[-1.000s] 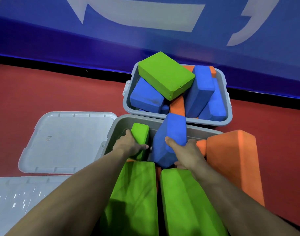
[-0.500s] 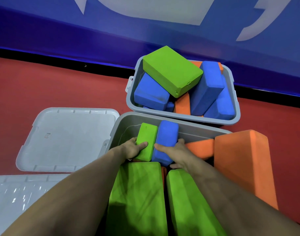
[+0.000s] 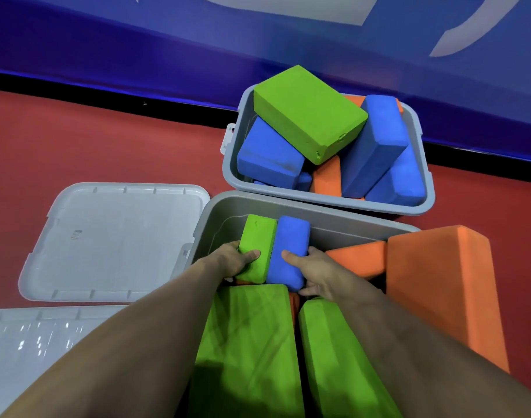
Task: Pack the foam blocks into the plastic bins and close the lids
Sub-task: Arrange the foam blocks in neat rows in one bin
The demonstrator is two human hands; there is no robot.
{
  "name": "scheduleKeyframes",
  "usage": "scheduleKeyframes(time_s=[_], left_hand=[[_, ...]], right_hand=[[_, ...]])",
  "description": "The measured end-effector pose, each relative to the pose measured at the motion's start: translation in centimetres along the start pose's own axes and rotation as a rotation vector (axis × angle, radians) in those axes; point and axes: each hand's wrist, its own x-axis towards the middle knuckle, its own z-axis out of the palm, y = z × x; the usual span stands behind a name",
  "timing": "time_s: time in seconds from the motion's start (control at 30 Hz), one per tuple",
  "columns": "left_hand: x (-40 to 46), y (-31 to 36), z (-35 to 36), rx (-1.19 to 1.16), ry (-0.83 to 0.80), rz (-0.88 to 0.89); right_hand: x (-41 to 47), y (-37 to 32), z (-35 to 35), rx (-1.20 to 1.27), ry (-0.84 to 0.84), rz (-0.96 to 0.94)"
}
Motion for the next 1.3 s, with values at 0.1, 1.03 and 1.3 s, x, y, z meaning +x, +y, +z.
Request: scheduleKeyframes(time_s=[0.1,1.03,1.3], left_hand=[[0.4,0.1,-0.3,0.049,-0.003,-0.013],[-18.2,6.3,-2.4,-0.005,0.029,0.175],[-23.0,2.6,1.5,0.031,0.053,0.184]], right_hand=[[1.3,0.6,0.1,-0.016,0.026,0.002],[-12.4,-2.1,-5.4,-0.622,0.043,-0.351],[-19.3,2.8,-7.0,-0.706,0.073,-0.405]])
